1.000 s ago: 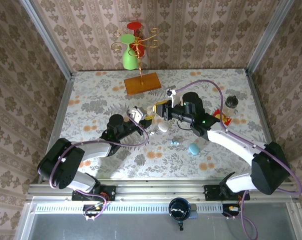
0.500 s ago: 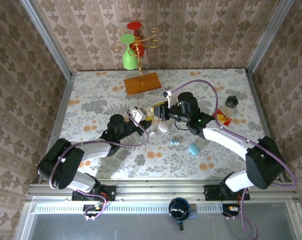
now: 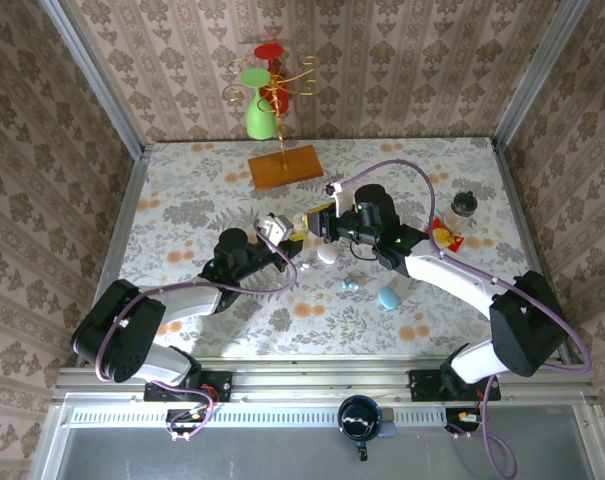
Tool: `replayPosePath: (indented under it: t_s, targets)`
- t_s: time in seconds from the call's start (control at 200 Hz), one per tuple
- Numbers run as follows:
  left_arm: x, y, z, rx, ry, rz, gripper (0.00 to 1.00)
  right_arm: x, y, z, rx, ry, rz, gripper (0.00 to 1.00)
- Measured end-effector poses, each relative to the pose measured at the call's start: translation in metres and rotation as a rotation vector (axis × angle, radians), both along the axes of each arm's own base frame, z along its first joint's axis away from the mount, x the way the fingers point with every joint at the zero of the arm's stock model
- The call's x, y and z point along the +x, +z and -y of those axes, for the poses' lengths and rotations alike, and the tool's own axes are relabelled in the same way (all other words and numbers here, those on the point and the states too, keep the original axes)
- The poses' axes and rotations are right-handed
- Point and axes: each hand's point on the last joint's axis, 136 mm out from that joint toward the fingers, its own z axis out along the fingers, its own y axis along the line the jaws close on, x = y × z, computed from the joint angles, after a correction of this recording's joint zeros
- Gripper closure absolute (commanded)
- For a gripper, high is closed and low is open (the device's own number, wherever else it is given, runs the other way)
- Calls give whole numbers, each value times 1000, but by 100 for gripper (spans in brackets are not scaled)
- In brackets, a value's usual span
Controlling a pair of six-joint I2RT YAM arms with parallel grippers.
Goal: Insert wireless bluetooth earbuds into charging case
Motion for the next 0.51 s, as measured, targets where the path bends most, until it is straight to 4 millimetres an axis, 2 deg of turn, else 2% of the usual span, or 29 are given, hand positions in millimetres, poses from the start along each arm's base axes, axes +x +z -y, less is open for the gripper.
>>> replayPosePath:
  t_s: [0.505]
  targets:
    - [0,-4,-1,12,4,-15,97,-7,-2,-5,-3,35,-9,79]
